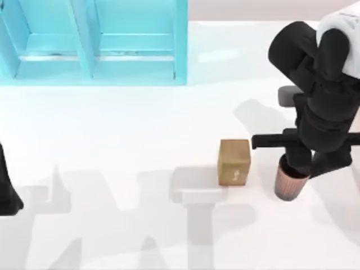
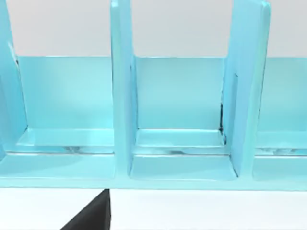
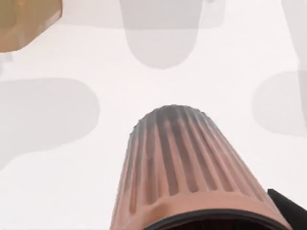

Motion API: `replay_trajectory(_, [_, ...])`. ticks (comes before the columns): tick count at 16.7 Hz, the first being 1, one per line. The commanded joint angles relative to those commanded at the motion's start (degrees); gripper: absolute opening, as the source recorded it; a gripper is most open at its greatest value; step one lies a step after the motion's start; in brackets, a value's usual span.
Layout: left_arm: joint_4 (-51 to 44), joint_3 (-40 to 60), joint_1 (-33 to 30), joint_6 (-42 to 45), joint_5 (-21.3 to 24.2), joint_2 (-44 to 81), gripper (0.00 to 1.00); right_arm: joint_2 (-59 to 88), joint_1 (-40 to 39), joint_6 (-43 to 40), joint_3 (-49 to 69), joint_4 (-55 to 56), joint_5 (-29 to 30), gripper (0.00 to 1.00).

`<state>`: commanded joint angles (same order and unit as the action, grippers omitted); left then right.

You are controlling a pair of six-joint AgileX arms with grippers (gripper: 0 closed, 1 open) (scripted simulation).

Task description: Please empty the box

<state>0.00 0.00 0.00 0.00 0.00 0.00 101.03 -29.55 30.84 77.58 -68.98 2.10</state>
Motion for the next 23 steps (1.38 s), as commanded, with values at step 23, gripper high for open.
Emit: replay_trajectory(23, [0.0,0.0,0.0,0.0,0.0,0.0,1.00,-1.5,-11.0,10.9,-15.9,15.6,0.3,0.00])
